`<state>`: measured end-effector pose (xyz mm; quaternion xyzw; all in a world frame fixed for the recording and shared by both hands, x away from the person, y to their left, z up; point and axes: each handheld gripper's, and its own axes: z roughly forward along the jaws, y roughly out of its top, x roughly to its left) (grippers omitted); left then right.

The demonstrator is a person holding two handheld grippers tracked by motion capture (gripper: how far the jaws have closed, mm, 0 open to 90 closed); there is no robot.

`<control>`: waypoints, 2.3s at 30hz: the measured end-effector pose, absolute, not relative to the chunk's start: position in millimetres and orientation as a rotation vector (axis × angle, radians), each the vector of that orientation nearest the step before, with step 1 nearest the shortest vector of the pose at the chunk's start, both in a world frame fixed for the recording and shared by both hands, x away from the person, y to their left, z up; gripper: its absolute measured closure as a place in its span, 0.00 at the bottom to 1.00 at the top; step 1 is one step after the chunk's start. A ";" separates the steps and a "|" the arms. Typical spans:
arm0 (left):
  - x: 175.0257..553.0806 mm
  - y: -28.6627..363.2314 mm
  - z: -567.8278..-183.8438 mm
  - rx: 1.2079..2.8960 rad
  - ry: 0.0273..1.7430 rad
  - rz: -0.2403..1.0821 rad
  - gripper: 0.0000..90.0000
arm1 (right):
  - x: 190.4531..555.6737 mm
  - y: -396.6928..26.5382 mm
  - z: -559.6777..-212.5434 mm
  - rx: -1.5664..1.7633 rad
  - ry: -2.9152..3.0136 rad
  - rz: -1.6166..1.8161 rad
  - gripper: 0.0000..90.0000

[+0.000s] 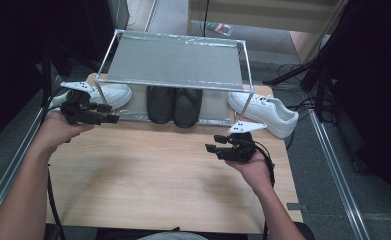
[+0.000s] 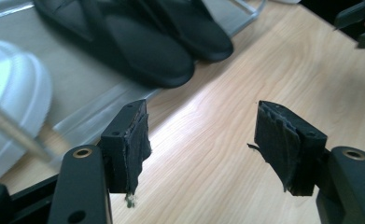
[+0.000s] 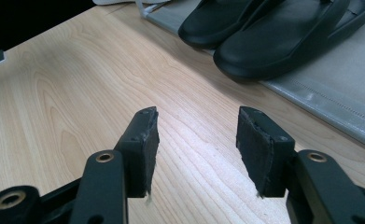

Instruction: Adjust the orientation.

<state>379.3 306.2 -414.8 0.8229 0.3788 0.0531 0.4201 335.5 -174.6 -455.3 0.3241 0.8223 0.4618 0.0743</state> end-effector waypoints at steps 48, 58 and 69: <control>446.7 409.7 -446.6 2.009 1.413 0.427 0.51 | 320.2 -187.0 -465.4 1.039 2.453 1.333 0.56; 456.9 407.7 -476.4 2.018 1.456 0.364 0.55 | 317.5 -190.3 -468.3 1.058 2.450 1.314 0.56; 458.2 409.1 -478.0 2.035 1.387 0.332 0.74 | 314.5 -194.8 -469.2 1.077 2.439 1.304 0.57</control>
